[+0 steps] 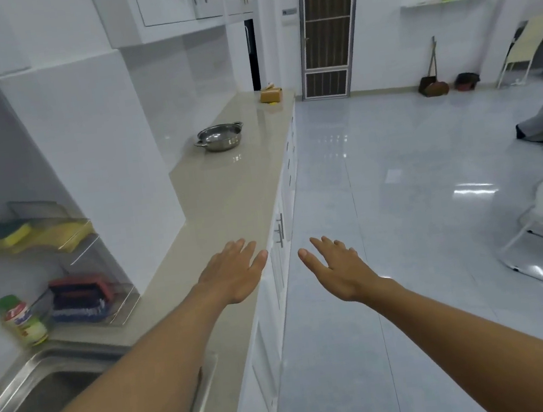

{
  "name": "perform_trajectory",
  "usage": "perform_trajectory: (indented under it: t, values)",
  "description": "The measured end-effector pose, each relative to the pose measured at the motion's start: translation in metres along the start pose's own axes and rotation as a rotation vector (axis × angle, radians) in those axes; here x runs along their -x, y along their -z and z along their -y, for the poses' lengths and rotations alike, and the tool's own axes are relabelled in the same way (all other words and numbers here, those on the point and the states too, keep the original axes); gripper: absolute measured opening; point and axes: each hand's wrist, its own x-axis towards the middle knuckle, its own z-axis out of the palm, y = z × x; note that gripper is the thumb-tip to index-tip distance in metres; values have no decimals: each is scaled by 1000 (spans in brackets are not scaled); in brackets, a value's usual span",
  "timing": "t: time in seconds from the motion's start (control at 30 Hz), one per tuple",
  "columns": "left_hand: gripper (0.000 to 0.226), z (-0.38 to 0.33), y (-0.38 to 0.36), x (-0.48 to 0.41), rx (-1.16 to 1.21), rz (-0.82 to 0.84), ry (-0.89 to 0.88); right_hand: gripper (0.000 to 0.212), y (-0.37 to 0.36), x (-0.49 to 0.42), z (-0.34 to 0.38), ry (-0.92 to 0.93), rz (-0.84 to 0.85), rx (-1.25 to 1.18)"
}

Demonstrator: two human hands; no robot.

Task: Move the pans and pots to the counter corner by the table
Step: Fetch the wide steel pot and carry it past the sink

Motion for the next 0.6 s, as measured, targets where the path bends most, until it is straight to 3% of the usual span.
perform_trajectory:
  t: [0.47, 0.6]
  values:
    - [66, 9, 43, -211, 8, 17, -40, 118, 52, -200, -28, -19, -50, -36]
    - [66, -2, 49, -274, 24, -2, -23, 104, 72, -262, -56, -23, -31, -33]
